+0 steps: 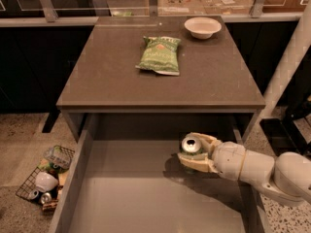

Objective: Place green can into top drawer

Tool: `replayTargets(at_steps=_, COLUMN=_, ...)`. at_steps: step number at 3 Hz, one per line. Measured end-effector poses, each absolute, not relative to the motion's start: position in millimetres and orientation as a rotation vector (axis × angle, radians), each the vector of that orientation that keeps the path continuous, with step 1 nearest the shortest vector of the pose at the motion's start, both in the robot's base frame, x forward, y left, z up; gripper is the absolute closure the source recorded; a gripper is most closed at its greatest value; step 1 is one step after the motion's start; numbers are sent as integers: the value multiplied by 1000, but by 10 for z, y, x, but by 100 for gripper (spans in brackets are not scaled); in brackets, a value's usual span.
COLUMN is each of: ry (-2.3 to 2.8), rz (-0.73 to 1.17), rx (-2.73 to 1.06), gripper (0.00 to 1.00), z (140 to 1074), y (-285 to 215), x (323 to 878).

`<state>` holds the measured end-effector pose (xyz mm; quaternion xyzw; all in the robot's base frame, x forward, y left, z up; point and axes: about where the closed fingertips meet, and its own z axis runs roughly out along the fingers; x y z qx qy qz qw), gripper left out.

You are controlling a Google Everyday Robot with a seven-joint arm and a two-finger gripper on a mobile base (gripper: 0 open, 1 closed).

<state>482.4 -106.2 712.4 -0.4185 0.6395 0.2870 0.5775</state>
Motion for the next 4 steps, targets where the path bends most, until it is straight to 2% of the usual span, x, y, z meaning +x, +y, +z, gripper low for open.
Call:
replayTargets(at_steps=3, ry=1491, rz=680, rx=-987, gripper=13, z=7133, y=-1007, x=4822)
replayTargets(at_steps=4, ry=1489, rz=682, rx=-990, gripper=0, z=7136, y=-989, x=4821)
